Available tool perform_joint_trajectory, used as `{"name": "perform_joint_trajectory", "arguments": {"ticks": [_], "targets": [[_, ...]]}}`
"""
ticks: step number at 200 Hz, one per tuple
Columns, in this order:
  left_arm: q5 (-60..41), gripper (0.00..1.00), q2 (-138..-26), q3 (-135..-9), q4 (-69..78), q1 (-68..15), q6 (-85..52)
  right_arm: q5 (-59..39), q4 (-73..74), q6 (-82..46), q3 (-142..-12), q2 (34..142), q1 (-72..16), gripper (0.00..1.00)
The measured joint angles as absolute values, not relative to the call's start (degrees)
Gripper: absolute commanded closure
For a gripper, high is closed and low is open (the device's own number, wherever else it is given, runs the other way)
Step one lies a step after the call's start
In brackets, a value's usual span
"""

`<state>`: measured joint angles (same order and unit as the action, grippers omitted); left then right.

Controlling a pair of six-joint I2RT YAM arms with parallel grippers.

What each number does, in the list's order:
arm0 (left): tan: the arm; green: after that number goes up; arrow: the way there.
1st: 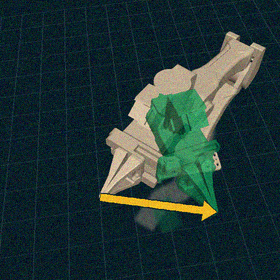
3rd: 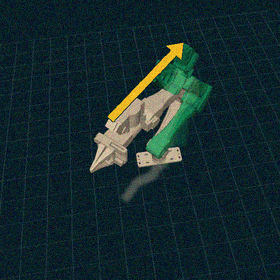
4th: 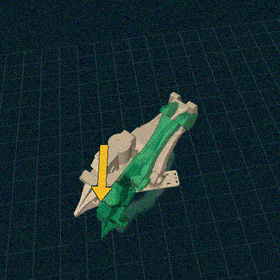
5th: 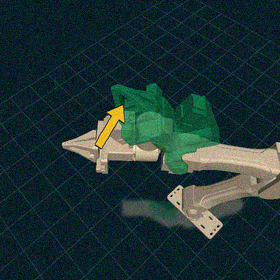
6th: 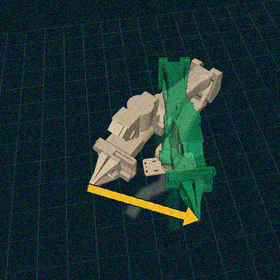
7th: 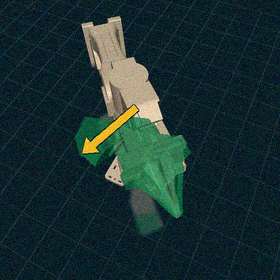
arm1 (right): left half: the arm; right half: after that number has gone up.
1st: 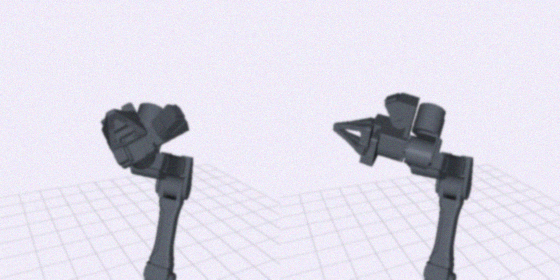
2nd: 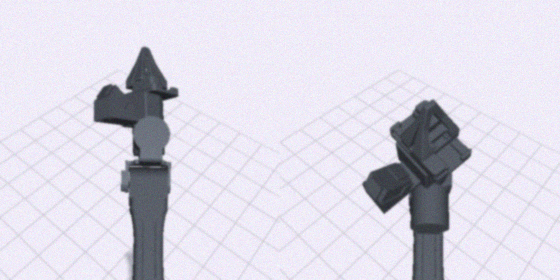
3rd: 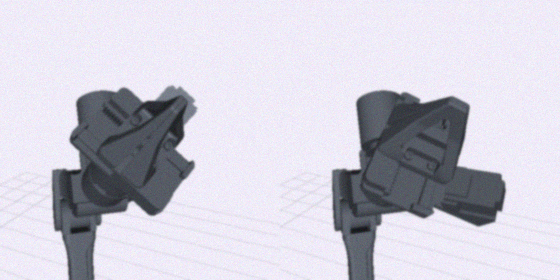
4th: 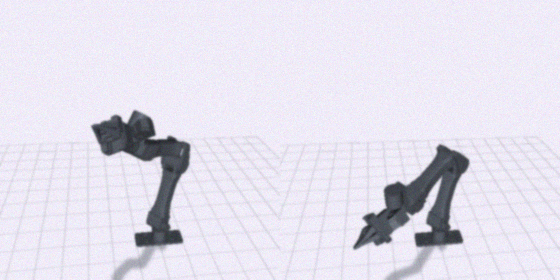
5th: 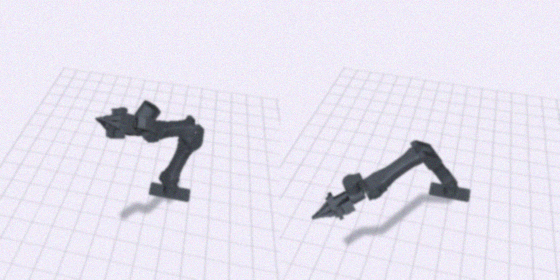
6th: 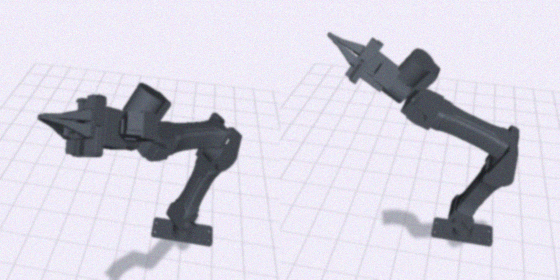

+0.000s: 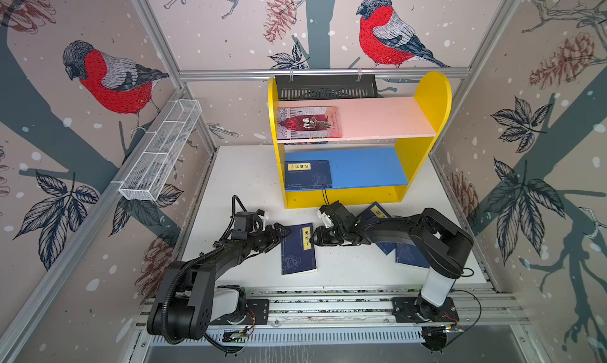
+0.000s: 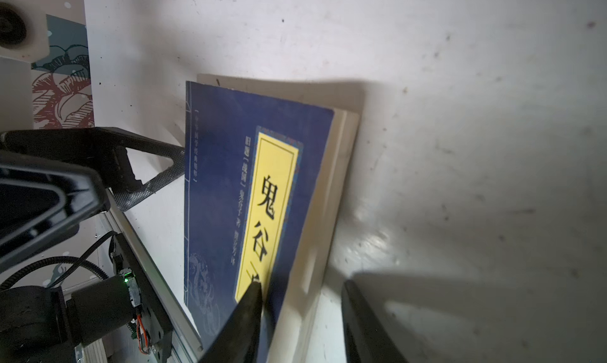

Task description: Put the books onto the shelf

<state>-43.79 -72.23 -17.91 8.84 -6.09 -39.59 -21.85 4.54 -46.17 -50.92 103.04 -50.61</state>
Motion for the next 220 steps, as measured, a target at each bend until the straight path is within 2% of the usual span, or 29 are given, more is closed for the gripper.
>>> {"name": "perform_joint_trajectory", "arguments": {"ticks": [38,55,79,106,145,189,220], "targets": [[-45.3,0.19,-72.8,-17.5,11.5,-6.9,-41.7,-20.4,3.0,-43.6,-51.4,103.3,-48.5,0.71],[-45.3,0.18,-72.8,-17.5,11.7,-6.9,-42.0,-19.9,3.1,-42.7,-51.4,103.5,-46.8,0.72],[-44.7,0.17,-71.9,-18.2,10.3,-7.0,-41.2,-19.5,2.8,-40.9,-51.8,103.4,-45.0,0.66],[-43.2,0.17,-70.2,-18.9,7.8,-7.0,-38.6,-18.3,-0.1,-39.9,-51.8,101.4,-44.7,0.53],[-39.9,0.18,-69.5,-19.6,3.8,-7.0,-35.7,-18.3,-2.5,-40.6,-49.0,93.1,-45.6,0.39],[-39.4,0.17,-70.2,-19.4,3.6,-7.0,-35.0,-18.9,-3.3,-43.5,-47.8,90.3,-51.7,0.37],[-39.9,0.17,-70.3,-19.1,4.3,-7.0,-34.9,-18.6,-4.3,-45.5,-46.2,91.1,-55.3,0.40]]}}
